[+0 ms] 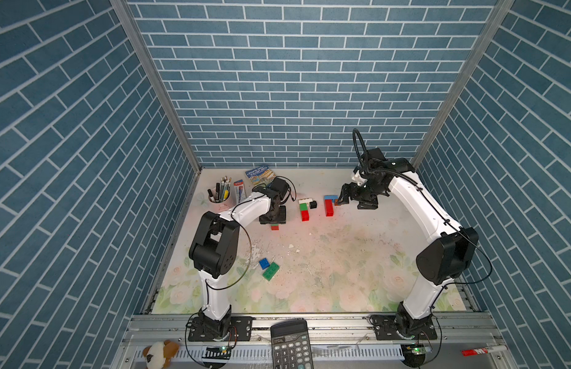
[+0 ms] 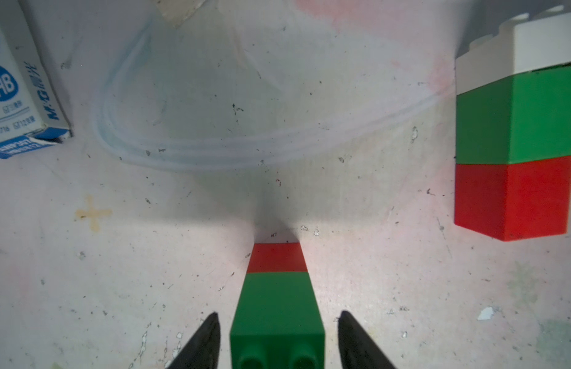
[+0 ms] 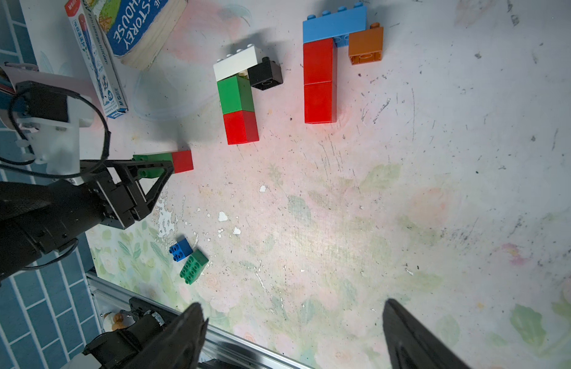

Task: Assemble the letter r with lego
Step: Assemble the lego brick with the lego brick, then move the lego brick at the center of the board.

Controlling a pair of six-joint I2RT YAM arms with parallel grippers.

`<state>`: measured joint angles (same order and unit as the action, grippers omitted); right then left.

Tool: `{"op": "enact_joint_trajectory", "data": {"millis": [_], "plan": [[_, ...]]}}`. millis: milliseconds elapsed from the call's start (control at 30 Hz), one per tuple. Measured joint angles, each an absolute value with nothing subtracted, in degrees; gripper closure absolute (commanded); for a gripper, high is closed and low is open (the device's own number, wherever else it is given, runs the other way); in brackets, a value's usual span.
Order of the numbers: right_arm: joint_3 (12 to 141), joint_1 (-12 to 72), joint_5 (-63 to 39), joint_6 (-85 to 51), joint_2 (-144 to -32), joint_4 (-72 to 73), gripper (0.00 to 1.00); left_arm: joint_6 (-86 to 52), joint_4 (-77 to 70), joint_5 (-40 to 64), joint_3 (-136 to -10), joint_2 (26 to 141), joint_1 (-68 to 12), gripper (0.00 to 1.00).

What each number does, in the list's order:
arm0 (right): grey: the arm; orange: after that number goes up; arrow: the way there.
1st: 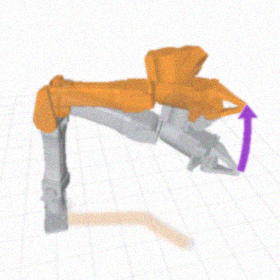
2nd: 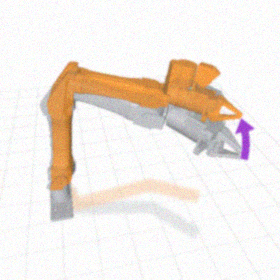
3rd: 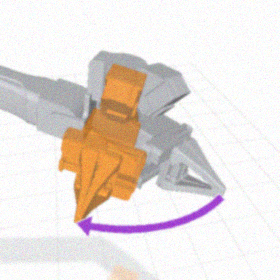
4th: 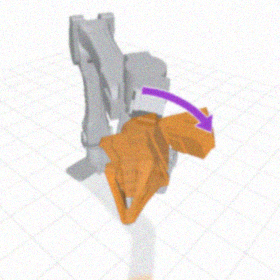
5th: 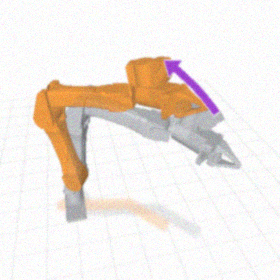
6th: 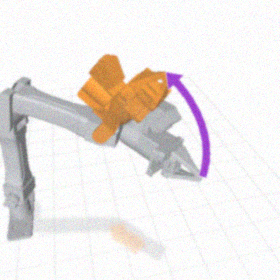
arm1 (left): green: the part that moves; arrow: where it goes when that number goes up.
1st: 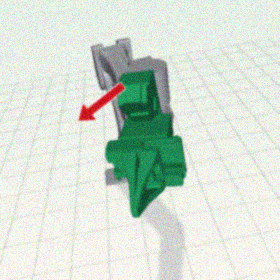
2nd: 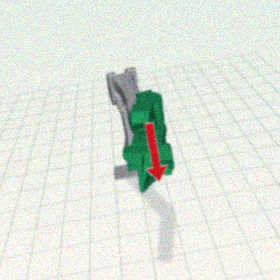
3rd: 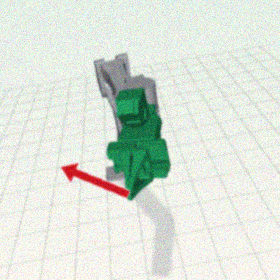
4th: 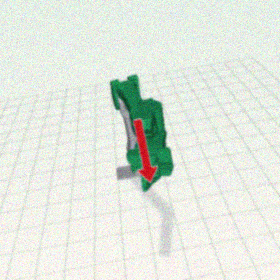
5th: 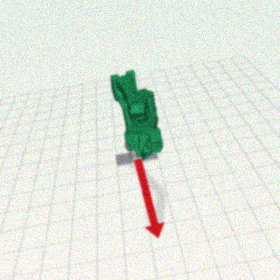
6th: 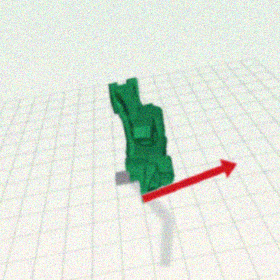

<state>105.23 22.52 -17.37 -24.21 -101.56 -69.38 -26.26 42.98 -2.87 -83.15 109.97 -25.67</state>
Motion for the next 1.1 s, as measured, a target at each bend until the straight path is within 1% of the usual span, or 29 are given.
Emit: {"op": "enact_joint_trajectory", "data": {"millis": [300, 567, 800, 967, 1100], "plan": [[103.11, 22.79, -16.67, -25.30, -99.68, -68.14, 0.11, -24.84, 44.10, -2.74, -83.88, 107.00, -25.63, 0.20], [100.03, 25.34, -16.27, -26.61, -98.76, -66.87, 0.11, -24.69, 45.34, -3.70, -81.32, 96.64, -25.58, 0.19], [98.00, 29.10, -16.29, -28.58, -98.76, -65.17, 0.12, -25.63, 48.25, -3.90, -69.01, 84.64, -25.26, 0.21], [95.64, 31.70, -16.29, -30.24, -98.56, -63.66, 0.12, -29.04, 51.40, -2.46, -56.07, 74.61, -25.26, 0.22], [94.06, 33.56, -16.29, -31.27, -98.30, -63.33, 0.12, -33.26, 53.47, -1.15, -48.84, 68.40, -27.05, 0.23]]}}
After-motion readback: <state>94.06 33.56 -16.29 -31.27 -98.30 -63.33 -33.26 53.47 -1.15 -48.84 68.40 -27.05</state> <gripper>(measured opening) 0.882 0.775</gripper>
